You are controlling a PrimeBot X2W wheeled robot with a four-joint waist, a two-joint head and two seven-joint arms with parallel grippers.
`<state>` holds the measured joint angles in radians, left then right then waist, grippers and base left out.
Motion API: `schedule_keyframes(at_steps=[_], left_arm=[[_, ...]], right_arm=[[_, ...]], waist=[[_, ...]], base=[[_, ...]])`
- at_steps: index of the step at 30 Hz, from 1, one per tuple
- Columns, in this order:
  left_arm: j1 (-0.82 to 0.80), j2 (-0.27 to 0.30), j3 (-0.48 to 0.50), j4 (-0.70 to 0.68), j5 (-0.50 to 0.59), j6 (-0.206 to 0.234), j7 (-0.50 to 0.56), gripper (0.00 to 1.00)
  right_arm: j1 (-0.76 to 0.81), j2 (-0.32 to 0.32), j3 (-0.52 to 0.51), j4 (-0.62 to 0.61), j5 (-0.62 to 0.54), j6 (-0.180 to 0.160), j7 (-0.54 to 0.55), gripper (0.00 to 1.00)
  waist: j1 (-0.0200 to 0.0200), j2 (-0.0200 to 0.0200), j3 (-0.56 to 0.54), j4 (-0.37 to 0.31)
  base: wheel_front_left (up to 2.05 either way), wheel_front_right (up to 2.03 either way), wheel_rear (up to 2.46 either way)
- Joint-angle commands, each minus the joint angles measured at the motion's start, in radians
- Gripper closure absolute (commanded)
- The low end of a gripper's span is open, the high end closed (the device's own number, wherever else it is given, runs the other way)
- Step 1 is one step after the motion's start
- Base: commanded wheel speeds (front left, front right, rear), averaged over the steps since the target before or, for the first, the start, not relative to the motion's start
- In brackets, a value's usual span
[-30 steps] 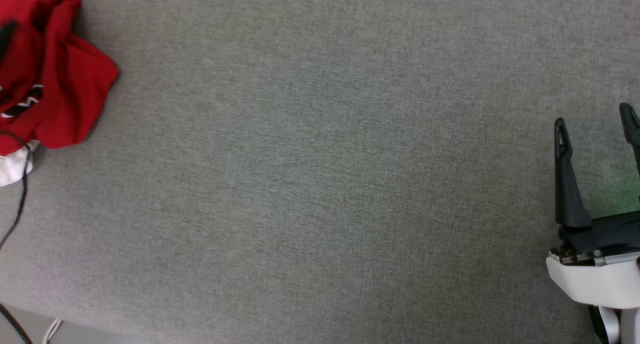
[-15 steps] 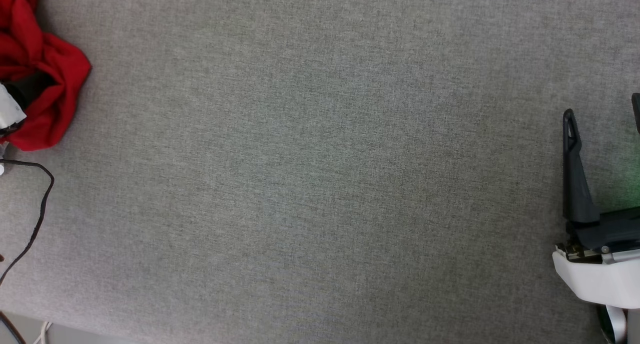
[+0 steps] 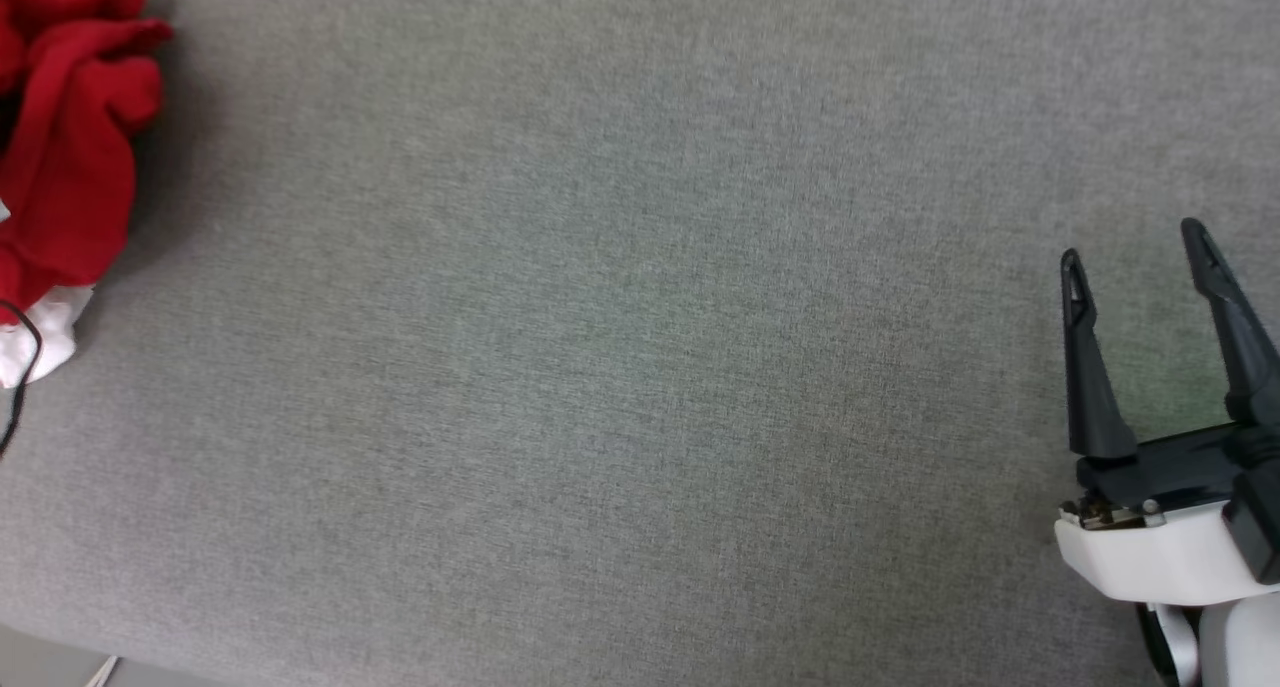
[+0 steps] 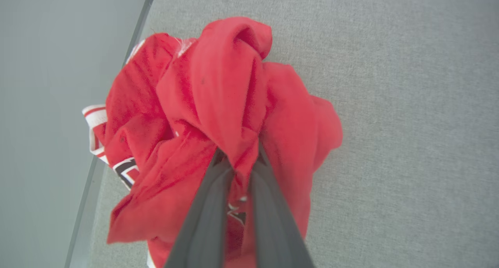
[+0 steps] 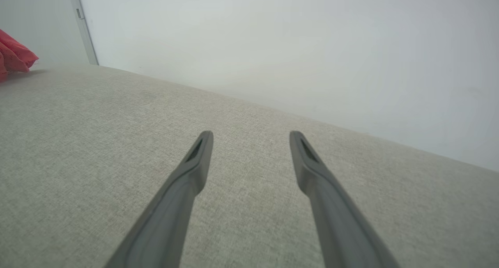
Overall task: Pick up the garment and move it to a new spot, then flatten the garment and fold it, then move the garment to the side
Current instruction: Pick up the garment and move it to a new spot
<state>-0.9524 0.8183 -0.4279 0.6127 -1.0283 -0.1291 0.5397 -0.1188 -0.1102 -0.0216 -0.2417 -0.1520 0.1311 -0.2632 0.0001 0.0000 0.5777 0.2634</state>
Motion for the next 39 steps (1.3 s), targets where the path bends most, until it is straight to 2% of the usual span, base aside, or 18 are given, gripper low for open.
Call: schedule_keyframes(at_steps=[1,8,15,21,22,28,32,39], left_arm=[[-0.029,0.026,-0.026,-0.043,0.019,0.001,-0.018,1.0],[-0.115,0.081,-0.115,-0.21,0.057,0.001,-0.027,1.0],[-0.237,0.073,-0.233,-0.392,0.095,0.001,0.004,1.0],[-0.345,0.029,-0.323,-0.499,0.111,0.001,0.036,1.0],[-0.398,-0.002,-0.364,-0.54,0.102,0.001,0.049,1.0],[-0.469,-0.06,-0.448,-0.589,0.11,0.001,0.043,1.0],[-0.457,-0.09,-0.505,-0.614,0.102,0.001,0.02,1.0],[-0.308,-0.183,-0.642,-0.61,0.107,0.001,-0.048,1.0]], right_arm=[[0.014,0.011,0.009,0.016,0.011,-0.001,-0.002,0.0],[0.021,0.032,0.025,0.058,0.02,-0.001,-0.002,0.0],[0.042,0.051,0.04,0.102,0.037,-0.001,-0.002,0.0],[0.055,0.061,0.046,0.128,0.051,-0.001,-0.002,0.0],[0.061,0.061,0.04,0.133,0.077,-0.001,-0.002,0.0],[0.068,0.062,0.037,0.144,0.112,-0.001,-0.002,0.0],[0.068,0.062,0.035,0.147,0.129,-0.001,-0.002,0.0],[0.058,0.061,0.035,0.152,0.138,-0.001,-0.002,0.0]], waist=[[-0.0001,0.0,-0.058,0.004],[-0.0001,0.0,-0.133,-0.013],[-0.0001,0.0,-0.219,-0.073],[-0.0001,0.0,-0.281,-0.163],[-0.0001,0.0,-0.298,-0.212],[-0.0001,0.0,-0.312,-0.299],[-0.0001,0.0,-0.307,-0.336],[-0.0001,0.0,-0.284,-0.361]], base=[[0.0,0.0,0.0],[0.0,0.0,0.0],[0.0,0.0,0.0],[0.0,0.0,0.0],[0.0,0.0,0.0],[0.0,0.0,0.0],[0.0,0.0,0.0],[0.0,0.0,0.0]])
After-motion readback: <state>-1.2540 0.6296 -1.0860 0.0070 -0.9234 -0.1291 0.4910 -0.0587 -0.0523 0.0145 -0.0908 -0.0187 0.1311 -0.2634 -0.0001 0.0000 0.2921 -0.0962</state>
